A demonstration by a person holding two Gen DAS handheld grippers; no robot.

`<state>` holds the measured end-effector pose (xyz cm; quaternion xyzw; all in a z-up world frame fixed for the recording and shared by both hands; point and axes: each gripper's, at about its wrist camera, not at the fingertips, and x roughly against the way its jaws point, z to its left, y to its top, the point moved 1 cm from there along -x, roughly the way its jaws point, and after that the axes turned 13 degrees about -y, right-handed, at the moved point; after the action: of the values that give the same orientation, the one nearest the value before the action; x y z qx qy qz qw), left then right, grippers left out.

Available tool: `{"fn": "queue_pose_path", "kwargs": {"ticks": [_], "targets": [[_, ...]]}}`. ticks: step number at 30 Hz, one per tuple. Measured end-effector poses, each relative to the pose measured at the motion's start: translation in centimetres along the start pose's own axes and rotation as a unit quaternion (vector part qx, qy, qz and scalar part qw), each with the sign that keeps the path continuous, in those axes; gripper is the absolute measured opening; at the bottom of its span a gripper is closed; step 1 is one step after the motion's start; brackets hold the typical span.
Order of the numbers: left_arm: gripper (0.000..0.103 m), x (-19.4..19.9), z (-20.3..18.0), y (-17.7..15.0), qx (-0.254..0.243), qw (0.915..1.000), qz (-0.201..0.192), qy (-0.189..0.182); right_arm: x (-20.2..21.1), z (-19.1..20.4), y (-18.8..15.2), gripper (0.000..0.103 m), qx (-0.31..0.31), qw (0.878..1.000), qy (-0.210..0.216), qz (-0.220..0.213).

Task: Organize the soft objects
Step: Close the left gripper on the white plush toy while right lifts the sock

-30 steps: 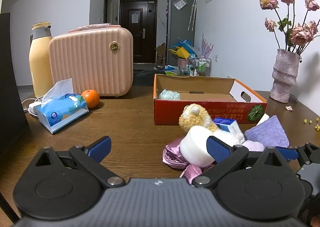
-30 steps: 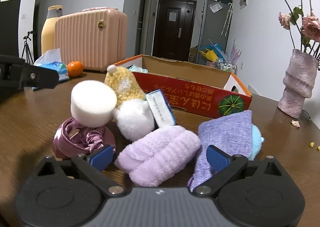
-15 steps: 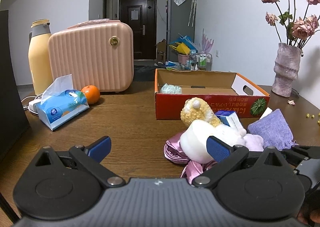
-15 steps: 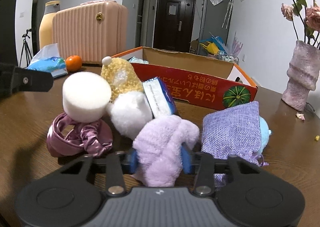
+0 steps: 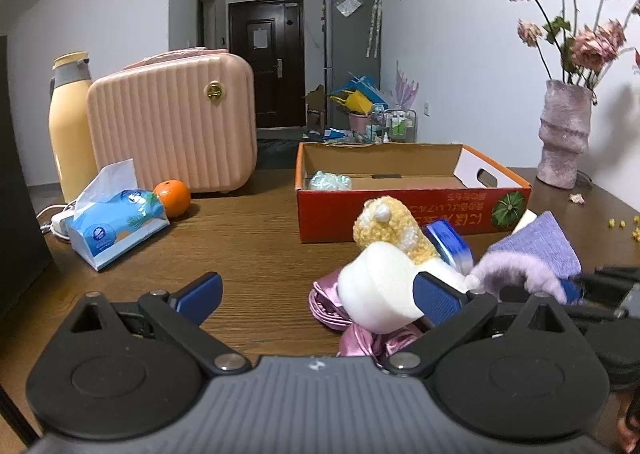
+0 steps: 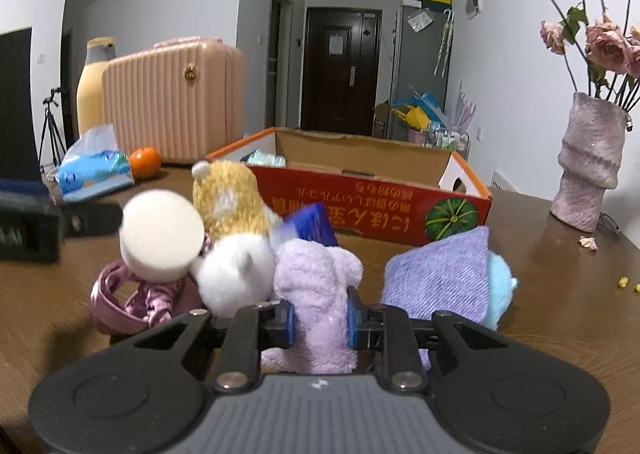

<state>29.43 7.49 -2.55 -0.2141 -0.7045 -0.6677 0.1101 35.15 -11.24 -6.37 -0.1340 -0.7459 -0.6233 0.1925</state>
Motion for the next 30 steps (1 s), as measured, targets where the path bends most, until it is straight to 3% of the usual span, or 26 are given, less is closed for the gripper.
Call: {"fn": "queue_pose_path", "kwargs": {"ticks": [13, 22, 27, 30], "targets": [[0.103, -2.1, -3.5, -1.2, -0.079, 0.9967, 0.012, 0.012, 1.2, -3.3, 0.8, 0.022, -0.043, 0.998, -0.005, -0.034], [0.103, -4.7, -5.5, -2.2, -0.132, 0.9898, 0.028, 0.045, 1.6, -6.3, 1.0, 0.022, -0.067, 0.996, -0.019, -0.051], [0.088, -5.7, -5.8, -2.2, -0.144, 0.9875, 0.034, 0.055, 1.6, -7.3, 1.1, 0.022, -0.074, 0.995, -0.025, -0.054], [0.07, -6.0, -5.8, -2.3, -0.146, 0.9873, 0.037, 0.049, 1.5, -7.7, 1.0, 0.022, -0.077, 0.995, -0.027, -0.054]]}}
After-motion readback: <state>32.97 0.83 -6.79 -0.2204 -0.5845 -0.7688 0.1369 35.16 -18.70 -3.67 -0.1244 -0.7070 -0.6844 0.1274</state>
